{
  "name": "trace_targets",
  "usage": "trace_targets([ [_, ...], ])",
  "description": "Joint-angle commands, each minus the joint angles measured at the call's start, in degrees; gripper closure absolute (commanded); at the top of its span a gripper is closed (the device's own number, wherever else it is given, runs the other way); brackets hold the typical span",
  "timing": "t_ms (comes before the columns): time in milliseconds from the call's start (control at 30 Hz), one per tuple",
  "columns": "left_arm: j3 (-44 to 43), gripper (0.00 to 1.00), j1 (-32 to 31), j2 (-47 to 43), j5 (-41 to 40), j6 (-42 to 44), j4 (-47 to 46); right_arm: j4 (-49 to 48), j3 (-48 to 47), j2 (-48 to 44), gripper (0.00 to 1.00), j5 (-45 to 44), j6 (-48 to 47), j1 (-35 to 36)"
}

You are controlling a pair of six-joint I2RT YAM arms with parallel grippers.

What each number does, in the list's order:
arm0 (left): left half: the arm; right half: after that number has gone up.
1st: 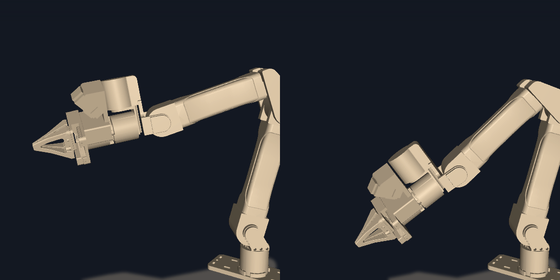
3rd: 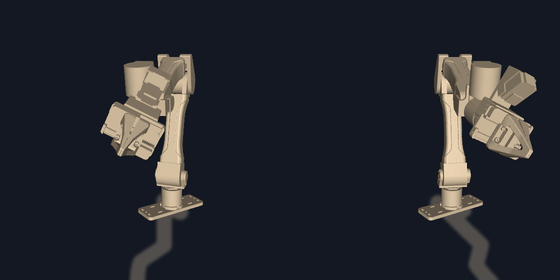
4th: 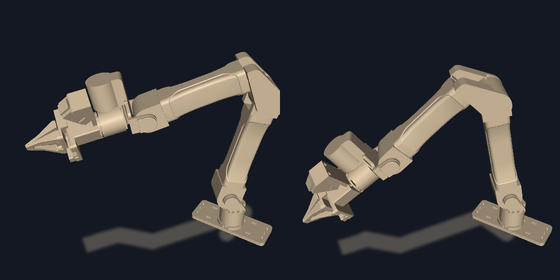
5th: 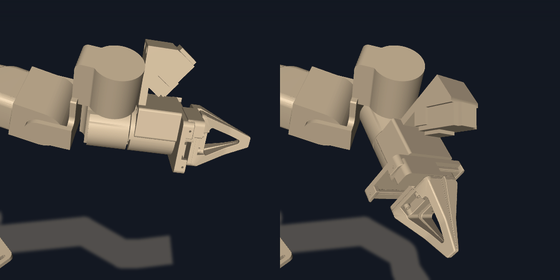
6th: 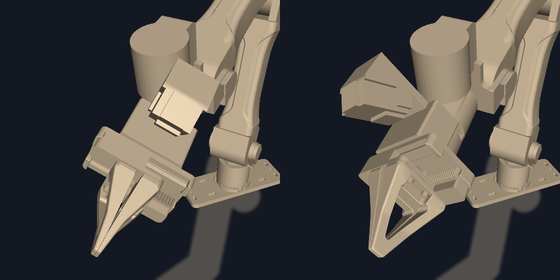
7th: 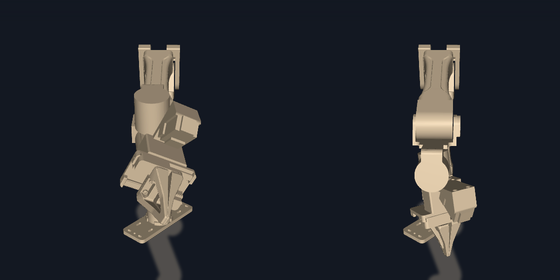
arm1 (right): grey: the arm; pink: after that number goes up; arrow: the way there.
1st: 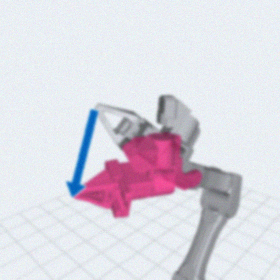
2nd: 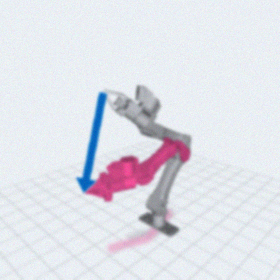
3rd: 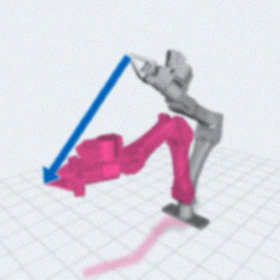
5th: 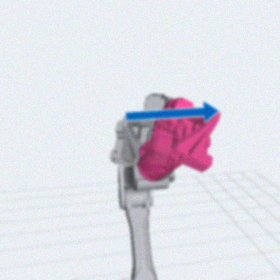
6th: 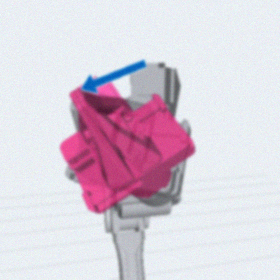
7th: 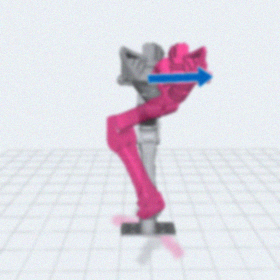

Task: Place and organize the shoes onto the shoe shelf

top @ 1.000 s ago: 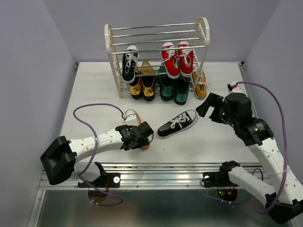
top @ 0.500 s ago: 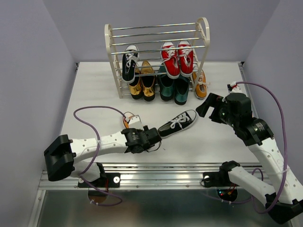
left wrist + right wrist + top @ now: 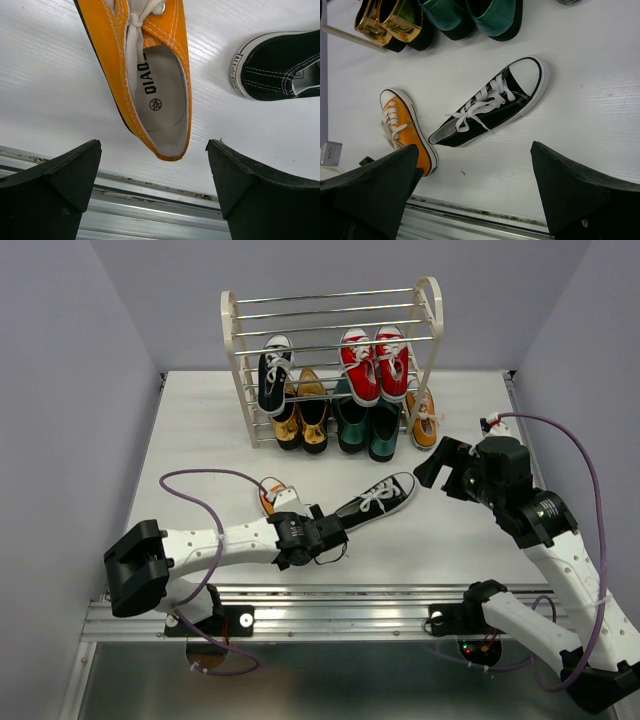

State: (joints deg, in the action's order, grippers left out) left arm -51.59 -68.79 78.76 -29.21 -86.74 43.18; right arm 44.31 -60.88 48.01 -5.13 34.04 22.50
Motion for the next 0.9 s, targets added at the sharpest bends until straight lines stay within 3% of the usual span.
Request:
trace_targets([
  [0,0.26,0.05,-0.02,1.48,-2.17,-1.77,-0.98,-2.3,-0.38,-0.2,0.0,-0.06,-0.91,-0.18],
  [300,3.95,0.33,1.91,4.21,-2.08,-2.65,-6.08,-2.22,-0.03,-0.63,0.0,-0.06,-1.08,-0.18],
  [633,7.03,0.36,4.19,3.33,-2.87,-2.12,-8.38,-2.22,-0.03,-0.72,0.0,0.38,-1.43,-0.18],
  [667,7.12,0.59,4.2,3.07,-3.22,-2.03,-8.29,-2.22,0.06,-0.9,0.0,0.29,-1.52,-0.18],
  [733,7.12,0.93,4.28,2.19,-3.31,-2.03,-7.41,-2.04,0.06,-0.9,0.0,0.29,-1.52,-0.18],
  [767,7.03,1.0,4.28,1.4,-3.13,-2.2,-6.97,-1.95,-0.02,-0.9,0.0,0.29,-1.7,-0.18],
  [867,7.38,1.0,4.28,-0.27,-2.61,-1.6,-5.48,-1.95,0.06,-1.07,0.0,0.2,-1.7,-0.18],
])
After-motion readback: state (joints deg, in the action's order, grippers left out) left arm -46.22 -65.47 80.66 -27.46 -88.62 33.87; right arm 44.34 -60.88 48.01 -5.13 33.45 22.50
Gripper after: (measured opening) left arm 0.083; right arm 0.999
